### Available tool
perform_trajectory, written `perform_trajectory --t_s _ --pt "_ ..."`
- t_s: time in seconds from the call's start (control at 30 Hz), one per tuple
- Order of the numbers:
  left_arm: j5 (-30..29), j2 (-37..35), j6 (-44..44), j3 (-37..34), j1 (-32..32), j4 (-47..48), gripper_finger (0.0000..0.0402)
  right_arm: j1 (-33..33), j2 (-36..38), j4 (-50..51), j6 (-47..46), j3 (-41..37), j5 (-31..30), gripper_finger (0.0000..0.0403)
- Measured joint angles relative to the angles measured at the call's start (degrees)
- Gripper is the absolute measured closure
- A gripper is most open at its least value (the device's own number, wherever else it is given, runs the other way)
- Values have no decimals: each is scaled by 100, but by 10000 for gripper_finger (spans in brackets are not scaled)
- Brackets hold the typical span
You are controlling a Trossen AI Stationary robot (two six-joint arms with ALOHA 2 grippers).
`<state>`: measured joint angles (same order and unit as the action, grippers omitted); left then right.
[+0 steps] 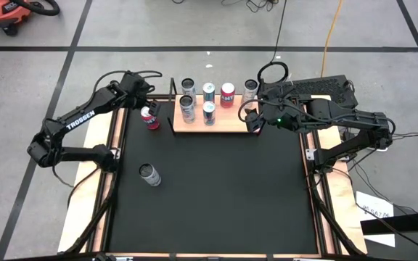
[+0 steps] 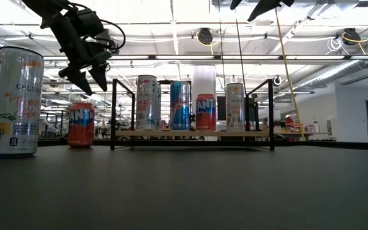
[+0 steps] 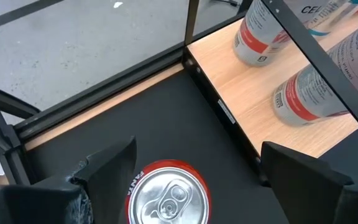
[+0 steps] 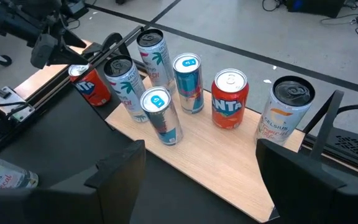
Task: Place canned beverage on shelf
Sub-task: Put the red soda can on the shelf aligned with the other red soda can
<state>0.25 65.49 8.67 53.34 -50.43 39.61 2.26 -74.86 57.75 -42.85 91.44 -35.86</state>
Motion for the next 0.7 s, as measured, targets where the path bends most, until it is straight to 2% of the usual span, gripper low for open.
perform_trajectory --t_s 0.17,0.4,0.7 --pt "-5 0 7 -85 4 14 59 0 1 1 -2 0 0 110" --pt "-112 2 307 -724 -57 -39 59 -9 1 229 -222 0 0 110" --pt "-248 2 448 -1193 -61 -285 59 -9 0 279 -258 0 7 110"
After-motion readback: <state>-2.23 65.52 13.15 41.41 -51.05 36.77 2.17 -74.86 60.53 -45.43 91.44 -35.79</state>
